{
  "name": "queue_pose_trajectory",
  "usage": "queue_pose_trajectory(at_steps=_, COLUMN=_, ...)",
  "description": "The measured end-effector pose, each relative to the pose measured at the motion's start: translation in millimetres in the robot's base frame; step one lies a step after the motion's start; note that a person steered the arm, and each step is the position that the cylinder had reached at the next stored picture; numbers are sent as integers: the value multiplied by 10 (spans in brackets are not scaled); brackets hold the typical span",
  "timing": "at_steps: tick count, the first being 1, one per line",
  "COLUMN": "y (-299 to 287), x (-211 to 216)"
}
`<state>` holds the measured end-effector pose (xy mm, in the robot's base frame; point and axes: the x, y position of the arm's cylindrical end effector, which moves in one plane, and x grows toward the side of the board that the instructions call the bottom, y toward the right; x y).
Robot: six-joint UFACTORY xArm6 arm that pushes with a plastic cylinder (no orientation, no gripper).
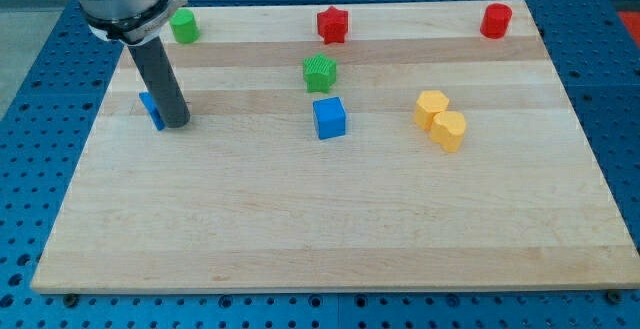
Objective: Separate the yellow hexagon and yellow heart
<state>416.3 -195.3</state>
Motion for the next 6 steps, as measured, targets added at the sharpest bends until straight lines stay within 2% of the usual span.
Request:
queue_pose_trajectory(at_steps=2, y=678, x=-19)
queue_pose_trajectory(at_steps=4, y=1189, x=-300)
queue_pose_trajectory(at_steps=6, y=2160, x=-347)
